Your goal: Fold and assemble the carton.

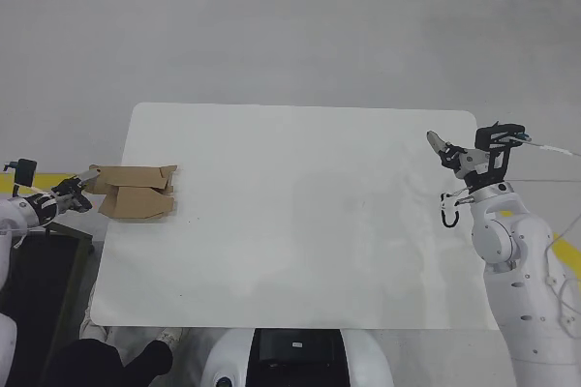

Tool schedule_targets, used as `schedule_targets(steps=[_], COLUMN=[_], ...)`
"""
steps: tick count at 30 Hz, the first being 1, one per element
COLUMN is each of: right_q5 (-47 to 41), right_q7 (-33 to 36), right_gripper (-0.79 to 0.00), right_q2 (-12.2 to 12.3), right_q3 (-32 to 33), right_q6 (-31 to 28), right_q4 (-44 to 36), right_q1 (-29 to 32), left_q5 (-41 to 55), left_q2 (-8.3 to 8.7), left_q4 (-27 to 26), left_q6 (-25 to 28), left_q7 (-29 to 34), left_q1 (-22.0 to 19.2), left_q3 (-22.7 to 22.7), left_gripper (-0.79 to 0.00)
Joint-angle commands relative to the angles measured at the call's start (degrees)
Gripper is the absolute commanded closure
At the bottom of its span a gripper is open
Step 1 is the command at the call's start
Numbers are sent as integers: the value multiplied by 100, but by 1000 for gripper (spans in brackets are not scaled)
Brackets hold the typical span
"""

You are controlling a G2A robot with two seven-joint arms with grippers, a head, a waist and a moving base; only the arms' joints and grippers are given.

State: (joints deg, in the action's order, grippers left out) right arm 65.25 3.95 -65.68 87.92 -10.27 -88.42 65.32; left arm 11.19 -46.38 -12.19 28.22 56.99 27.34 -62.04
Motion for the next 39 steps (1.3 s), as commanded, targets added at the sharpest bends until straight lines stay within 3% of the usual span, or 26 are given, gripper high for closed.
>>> schedule_targets(steps=[1, 8, 12, 14, 15, 20, 21, 22, 33, 39], right_q5=[0, 0, 0, 0, 0, 0, 0, 0, 0, 0], right_q7=[0, 0, 0, 0, 0, 0, 0, 0, 0, 0], right_gripper=[-785, -785, -785, -785, -785, -785, -785, -785, -785, -785], right_q2=[0, 0, 0, 0, 0, 0, 0, 0, 0, 0], right_q3=[0, 0, 0, 0, 0, 0, 0, 0, 0, 0], right_q6=[0, 0, 0, 0, 0, 0, 0, 0, 0, 0], right_q4=[0, 0, 0, 0, 0, 0, 0, 0, 0, 0], right_q1=[0, 0, 0, 0, 0, 0, 0, 0, 0, 0], left_q5=[57, 326, 454, 498, 530, 721, 749, 779, 1035, 1151], left_q2=[-40, -158, -192, -198, -201, -203, -199, -191, -59, -75], left_q4=[16, 148, 189, 201, 210, 246, 248, 250, 67, -174], left_q6=[-46, -381, -520, -560, -583, -741, -757, -758, -273, -59], left_q7=[39, 70, 113, 137, 152, 295, 299, 306, 686, 994], left_q1=[-2, 6, 13, 8, 7, 0, -4, -10, -240, -486], left_q3=[-8, -89, -148, -177, -196, -305, -326, -350, -614, -686], left_gripper=[-785, -785, -653, -566, -422, -160, -37, 0, 0, 0])
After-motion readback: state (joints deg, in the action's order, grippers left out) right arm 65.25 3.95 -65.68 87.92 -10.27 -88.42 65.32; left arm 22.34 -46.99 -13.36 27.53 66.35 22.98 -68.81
